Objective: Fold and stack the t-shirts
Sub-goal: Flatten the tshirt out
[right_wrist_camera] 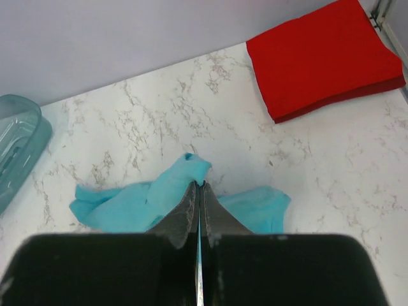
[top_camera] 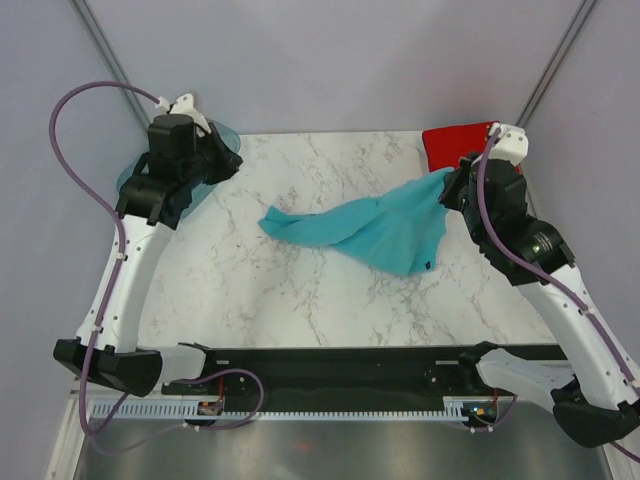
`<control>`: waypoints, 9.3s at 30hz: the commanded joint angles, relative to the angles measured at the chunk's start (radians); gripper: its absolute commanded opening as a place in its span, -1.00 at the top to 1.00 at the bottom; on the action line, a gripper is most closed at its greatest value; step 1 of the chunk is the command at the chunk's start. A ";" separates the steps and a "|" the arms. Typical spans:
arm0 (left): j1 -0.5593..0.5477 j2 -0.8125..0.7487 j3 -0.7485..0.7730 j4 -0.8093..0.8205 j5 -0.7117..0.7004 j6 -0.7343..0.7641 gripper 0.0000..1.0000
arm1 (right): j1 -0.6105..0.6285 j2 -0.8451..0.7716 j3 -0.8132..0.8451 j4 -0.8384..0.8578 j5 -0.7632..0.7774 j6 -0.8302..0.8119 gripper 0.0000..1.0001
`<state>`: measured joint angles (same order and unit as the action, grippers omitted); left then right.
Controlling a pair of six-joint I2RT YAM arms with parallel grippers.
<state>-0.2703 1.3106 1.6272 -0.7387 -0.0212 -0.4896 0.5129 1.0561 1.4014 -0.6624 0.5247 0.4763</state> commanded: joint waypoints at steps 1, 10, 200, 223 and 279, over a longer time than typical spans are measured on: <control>0.081 0.026 -0.143 -0.094 0.173 0.031 0.95 | -0.005 -0.069 -0.150 -0.080 0.003 0.042 1.00; 0.079 0.016 -0.498 0.111 0.335 0.068 0.26 | -0.004 -0.332 -0.680 -0.026 -0.327 0.290 1.00; 0.249 0.257 -0.372 0.002 -0.134 0.174 0.95 | -0.353 0.021 -0.656 -0.049 -0.433 0.258 1.00; 0.247 0.280 -0.397 0.007 -0.072 0.169 0.95 | -0.424 0.409 -0.486 0.199 -0.508 -0.057 0.14; 0.249 -0.398 0.316 0.009 -0.154 0.028 0.95 | -0.455 -0.168 0.681 0.015 -0.448 -0.180 1.00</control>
<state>-0.0257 0.9321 1.9236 -0.7311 -0.1410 -0.4576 0.0616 0.9298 1.9923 -0.5976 0.0753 0.3096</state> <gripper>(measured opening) 0.027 0.010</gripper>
